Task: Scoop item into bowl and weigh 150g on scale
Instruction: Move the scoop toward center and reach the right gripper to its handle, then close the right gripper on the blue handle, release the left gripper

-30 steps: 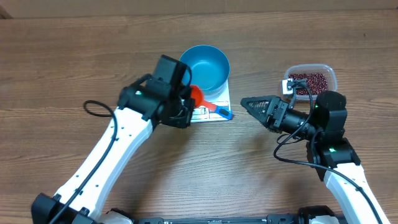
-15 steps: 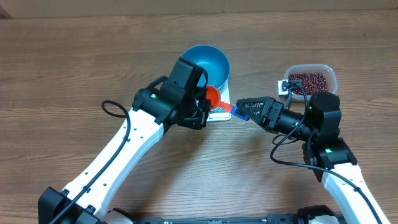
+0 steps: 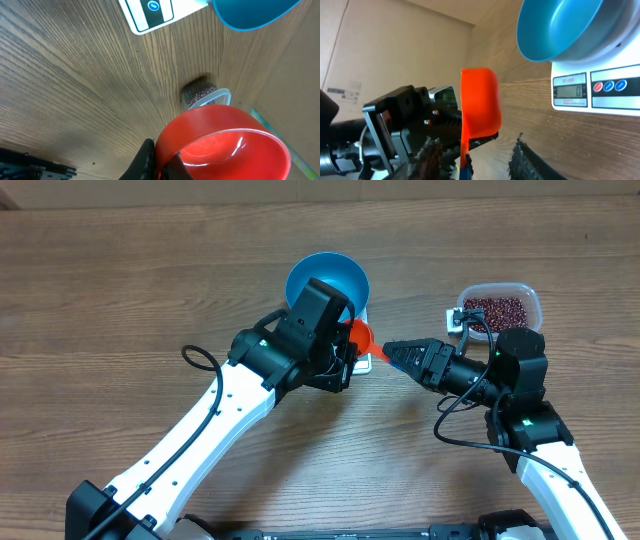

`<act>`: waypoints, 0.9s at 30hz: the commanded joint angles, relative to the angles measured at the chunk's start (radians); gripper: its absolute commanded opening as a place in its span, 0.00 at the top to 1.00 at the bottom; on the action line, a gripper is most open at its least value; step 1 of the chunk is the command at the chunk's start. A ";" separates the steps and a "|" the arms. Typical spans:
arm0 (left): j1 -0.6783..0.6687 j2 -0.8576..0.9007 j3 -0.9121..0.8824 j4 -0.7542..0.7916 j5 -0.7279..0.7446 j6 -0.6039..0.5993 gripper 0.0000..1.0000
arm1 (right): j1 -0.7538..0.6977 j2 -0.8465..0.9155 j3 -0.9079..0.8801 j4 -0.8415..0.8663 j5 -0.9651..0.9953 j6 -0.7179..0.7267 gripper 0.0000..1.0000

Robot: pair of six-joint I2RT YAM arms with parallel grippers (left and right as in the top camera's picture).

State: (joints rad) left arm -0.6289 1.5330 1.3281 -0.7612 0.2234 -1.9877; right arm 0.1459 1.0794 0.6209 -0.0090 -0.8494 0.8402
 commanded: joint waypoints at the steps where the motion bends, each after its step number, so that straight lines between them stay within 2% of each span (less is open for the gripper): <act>1: -0.007 0.006 -0.002 0.004 -0.021 -0.018 0.96 | 0.006 -0.002 0.024 0.008 0.004 -0.003 0.61; 6: -0.007 0.025 -0.002 0.009 -0.020 -0.032 0.96 | 0.006 -0.002 0.024 0.008 0.003 -0.003 0.79; 7: -0.007 0.032 -0.002 0.011 -0.020 -0.032 0.96 | 0.006 -0.002 0.024 0.008 0.004 -0.003 0.88; 9: -0.007 0.038 -0.002 0.012 -0.020 -0.032 0.96 | 0.006 -0.002 0.024 0.008 0.004 -0.003 0.95; 14: -0.006 0.049 -0.002 0.015 -0.021 -0.032 0.94 | 0.006 -0.002 0.024 0.004 0.004 -0.003 0.96; 15: -0.006 0.049 -0.002 0.015 -0.021 -0.032 0.89 | 0.006 -0.002 0.024 0.004 0.004 -0.004 0.96; 17: -0.006 0.049 -0.002 0.015 -0.021 -0.032 0.61 | 0.006 -0.002 0.023 0.004 0.004 -0.004 0.96; 18: -0.006 0.049 -0.002 0.014 -0.021 -0.031 0.40 | 0.006 -0.002 0.023 0.003 0.004 -0.006 0.96; 19: -0.005 0.049 -0.002 0.014 -0.021 -0.030 0.25 | 0.006 -0.002 0.023 0.002 0.004 -0.007 0.96; 21: -0.003 0.049 -0.002 0.014 -0.021 -0.023 0.05 | 0.005 -0.002 0.023 -0.003 0.004 -0.027 0.96; 22: 0.002 0.049 -0.002 0.014 -0.021 0.009 0.00 | 0.005 -0.002 0.023 -0.008 0.004 -0.038 0.96; 27: 0.037 0.043 -0.002 0.014 0.036 0.167 0.00 | 0.005 -0.002 0.023 -0.040 0.046 -0.076 0.96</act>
State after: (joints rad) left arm -0.6193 1.5696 1.3281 -0.7464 0.2169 -1.9507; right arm 0.1459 1.0801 0.6209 -0.0334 -0.8349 0.8089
